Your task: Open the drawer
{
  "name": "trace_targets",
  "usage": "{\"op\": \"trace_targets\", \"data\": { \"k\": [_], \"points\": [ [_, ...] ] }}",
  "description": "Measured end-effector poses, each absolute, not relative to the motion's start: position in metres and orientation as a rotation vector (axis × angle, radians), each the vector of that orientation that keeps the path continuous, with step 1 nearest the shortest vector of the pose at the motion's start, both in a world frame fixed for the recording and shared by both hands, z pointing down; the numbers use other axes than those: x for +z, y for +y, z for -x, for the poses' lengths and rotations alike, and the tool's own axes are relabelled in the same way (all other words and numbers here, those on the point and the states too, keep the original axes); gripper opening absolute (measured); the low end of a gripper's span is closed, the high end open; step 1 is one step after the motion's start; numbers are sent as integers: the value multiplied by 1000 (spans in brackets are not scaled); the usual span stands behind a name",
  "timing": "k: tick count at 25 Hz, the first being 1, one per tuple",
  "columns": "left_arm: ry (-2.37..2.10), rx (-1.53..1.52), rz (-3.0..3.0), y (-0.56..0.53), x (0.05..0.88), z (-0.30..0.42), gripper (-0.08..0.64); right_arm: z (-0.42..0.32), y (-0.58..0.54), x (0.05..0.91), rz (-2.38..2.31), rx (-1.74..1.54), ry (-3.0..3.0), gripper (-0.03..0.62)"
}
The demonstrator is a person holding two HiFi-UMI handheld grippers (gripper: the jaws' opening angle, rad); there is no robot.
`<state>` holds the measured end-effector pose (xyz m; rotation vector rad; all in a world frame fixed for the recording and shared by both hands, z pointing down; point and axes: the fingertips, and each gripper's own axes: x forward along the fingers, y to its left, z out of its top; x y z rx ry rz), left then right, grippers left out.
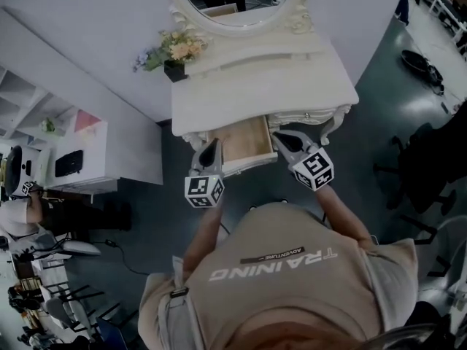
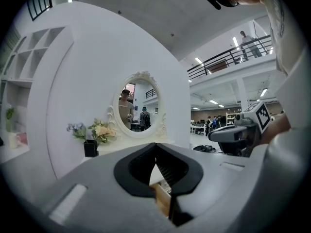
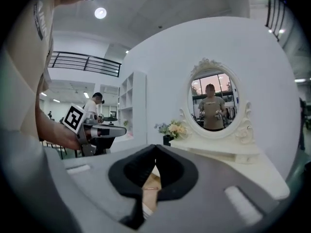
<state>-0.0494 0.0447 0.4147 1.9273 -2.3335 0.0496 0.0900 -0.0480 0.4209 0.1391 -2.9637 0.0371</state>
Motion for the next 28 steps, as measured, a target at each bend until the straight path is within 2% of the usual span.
{"op": "trace_targets", "data": {
  "k": [7,16,28],
  "points": [
    [-2325,155,-1916,62,417,48,8,-100,-41,419,-121,89,-2975,3],
    [-2236,129,-1885,92,450,28,8,-97,-22,436,-95,107,-2956,3],
    [-2204,202,-1955,86,442,24,8,-79,-19,431,-59,7,-2988,3]
  ]
}}
